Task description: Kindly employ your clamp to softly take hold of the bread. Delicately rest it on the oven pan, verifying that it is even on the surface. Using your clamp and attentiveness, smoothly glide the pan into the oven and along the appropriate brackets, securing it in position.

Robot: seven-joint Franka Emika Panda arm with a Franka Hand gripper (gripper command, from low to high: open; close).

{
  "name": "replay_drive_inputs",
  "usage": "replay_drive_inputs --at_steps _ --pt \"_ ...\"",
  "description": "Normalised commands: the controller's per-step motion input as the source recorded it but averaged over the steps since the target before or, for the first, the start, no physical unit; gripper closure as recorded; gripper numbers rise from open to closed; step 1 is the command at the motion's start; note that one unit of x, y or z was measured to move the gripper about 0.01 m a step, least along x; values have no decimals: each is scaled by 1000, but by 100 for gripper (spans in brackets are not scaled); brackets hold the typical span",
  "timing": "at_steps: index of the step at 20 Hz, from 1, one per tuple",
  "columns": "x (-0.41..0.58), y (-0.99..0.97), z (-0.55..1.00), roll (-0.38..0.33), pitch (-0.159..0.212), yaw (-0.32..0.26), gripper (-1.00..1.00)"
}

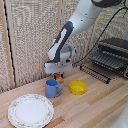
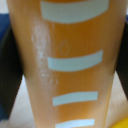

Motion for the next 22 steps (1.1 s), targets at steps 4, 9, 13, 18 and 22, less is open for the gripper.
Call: replay_drive_inputs --at_steps 4,9,13,18,22 --pt "178 28 797 -21 -9 -252 100" --pt "108 -77 902 -10 0 -273 100" --pt "14 -280 958 36 32 -268 100" --pt "-41 -350 844 65 77 -278 100" --pt "-26 -481 710 43 94 -243 100"
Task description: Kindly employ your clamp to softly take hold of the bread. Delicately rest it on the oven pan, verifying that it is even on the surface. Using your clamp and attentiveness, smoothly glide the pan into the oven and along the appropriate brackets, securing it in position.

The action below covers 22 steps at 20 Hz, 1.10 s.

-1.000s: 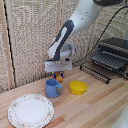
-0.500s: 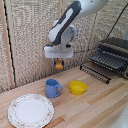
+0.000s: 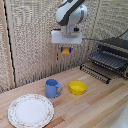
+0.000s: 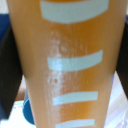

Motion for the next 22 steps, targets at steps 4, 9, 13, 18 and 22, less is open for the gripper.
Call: replay_drive_inputs --at_steps 4,9,13,18,22 --pt "-131 -730 511 38 59 -149 100" --pt "-118 -892 318 51 47 -84 100" --pt "-65 -1000 240 78 33 -10 100" --pt "-14 -1000 161 81 7 -1 100" --pt "0 -1000 81 90 0 0 100"
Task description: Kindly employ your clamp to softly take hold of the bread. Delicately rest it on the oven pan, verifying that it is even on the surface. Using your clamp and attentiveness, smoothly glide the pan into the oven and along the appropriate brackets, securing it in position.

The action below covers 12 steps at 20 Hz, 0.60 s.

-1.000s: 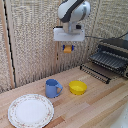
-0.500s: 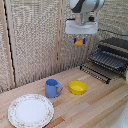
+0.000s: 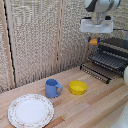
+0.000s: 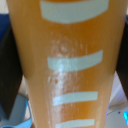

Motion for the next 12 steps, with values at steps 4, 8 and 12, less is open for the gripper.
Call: replay_drive_inputs --at_steps 4,8,12 --pt "0 -803 -12 53 -24 -114 100" --pt "66 -270 -130 17 -53 -333 100" --pt "176 -303 -123 13 -51 -316 100"
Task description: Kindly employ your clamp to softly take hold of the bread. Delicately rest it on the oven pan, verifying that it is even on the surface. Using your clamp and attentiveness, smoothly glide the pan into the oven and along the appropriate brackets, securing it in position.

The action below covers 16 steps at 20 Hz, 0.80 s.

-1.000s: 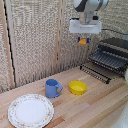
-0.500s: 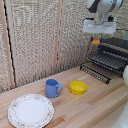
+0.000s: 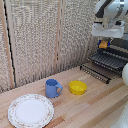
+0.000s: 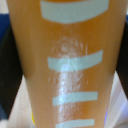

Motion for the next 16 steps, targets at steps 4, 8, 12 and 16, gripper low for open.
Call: replay_drive_inputs --at_steps 4,8,12,16 --pt "293 -544 -23 43 -16 -189 100" --pt "351 -681 0 64 0 -115 100" --pt "267 -703 0 100 1 -62 100" --pt "213 -506 -14 81 0 -15 100"
